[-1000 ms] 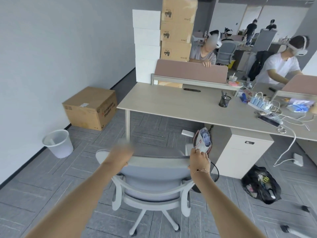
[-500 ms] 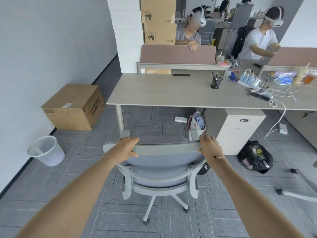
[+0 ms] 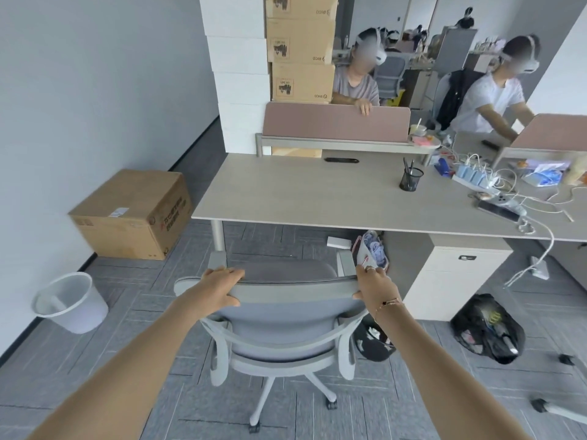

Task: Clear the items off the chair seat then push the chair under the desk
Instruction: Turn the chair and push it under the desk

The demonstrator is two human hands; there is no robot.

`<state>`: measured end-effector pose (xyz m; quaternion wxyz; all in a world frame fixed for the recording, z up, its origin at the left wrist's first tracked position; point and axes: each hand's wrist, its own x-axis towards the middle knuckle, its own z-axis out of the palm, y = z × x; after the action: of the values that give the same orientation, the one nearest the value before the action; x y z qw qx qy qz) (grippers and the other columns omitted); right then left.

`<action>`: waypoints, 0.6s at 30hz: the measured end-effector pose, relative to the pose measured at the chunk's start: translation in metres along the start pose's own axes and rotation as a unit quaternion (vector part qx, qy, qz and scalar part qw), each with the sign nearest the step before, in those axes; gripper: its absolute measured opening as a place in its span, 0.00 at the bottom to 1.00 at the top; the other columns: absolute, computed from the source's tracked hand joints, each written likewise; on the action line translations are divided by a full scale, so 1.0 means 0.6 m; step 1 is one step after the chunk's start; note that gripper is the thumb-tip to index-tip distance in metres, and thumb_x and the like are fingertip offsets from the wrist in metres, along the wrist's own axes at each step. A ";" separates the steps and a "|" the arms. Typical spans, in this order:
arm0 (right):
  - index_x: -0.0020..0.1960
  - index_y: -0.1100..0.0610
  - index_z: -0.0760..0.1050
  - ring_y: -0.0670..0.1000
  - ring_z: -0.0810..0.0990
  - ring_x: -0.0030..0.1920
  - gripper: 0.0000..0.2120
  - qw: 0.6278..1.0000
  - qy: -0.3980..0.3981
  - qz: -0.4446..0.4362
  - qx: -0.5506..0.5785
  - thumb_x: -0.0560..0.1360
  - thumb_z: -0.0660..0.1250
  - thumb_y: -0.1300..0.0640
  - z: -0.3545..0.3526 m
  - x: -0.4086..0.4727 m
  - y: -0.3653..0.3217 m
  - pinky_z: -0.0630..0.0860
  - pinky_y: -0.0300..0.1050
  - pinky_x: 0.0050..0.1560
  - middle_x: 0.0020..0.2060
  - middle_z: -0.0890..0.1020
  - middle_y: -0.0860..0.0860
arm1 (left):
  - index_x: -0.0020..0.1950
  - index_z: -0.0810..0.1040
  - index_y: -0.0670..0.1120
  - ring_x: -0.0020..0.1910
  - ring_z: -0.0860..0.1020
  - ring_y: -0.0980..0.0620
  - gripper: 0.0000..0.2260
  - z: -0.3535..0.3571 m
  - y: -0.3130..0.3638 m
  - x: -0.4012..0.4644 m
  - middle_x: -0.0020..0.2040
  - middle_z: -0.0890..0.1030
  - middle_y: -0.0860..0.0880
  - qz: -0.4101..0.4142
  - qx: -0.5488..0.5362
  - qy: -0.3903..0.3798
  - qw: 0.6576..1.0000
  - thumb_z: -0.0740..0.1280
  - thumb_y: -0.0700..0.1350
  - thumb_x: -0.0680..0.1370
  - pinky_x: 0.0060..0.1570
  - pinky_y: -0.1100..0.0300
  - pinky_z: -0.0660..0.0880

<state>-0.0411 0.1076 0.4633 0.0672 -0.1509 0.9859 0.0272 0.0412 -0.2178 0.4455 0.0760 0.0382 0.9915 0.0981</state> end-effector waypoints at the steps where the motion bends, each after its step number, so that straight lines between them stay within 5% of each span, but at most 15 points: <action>1: 0.65 0.62 0.64 0.57 0.70 0.65 0.24 1.000 -0.002 -0.001 -0.001 0.75 0.67 0.54 -0.002 0.014 0.002 0.74 0.51 0.60 0.61 0.75 0.58 | 0.61 0.69 0.45 0.55 0.73 0.49 0.19 -0.005 -0.003 0.016 0.54 0.77 0.47 -0.003 0.002 -0.007 1.000 0.70 0.48 0.73 0.55 0.57 0.63; 5: 0.66 0.62 0.63 0.57 0.70 0.65 0.25 1.000 -0.014 0.000 -0.013 0.75 0.67 0.52 -0.013 0.082 0.015 0.75 0.51 0.59 0.62 0.75 0.57 | 0.60 0.69 0.44 0.55 0.73 0.48 0.19 -0.017 -0.010 0.084 0.54 0.77 0.47 -0.006 0.006 -0.009 1.000 0.70 0.48 0.73 0.58 0.54 0.65; 11: 0.63 0.63 0.65 0.59 0.71 0.64 0.22 1.000 -0.021 -0.002 -0.014 0.74 0.68 0.56 -0.023 0.188 0.039 0.75 0.53 0.58 0.59 0.77 0.59 | 0.47 0.68 0.46 0.39 0.69 0.50 0.13 -0.032 -0.018 0.186 0.35 0.66 0.53 -0.025 -0.007 0.009 1.000 0.71 0.46 0.73 0.58 0.53 0.68; 18: 0.67 0.65 0.61 0.59 0.71 0.64 0.27 0.997 0.001 -0.005 -0.076 0.75 0.68 0.56 -0.022 0.289 0.057 0.73 0.49 0.60 0.61 0.76 0.59 | 0.46 0.65 0.49 0.44 0.69 0.49 0.15 -0.056 -0.024 0.284 0.38 0.68 0.53 -0.021 -0.013 0.035 0.999 0.72 0.47 0.72 0.50 0.56 0.65</action>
<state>-0.2171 0.0884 0.4533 0.0546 -0.1609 0.9802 0.1015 -0.1328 -0.2227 0.4508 0.0436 0.0127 0.9929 0.1101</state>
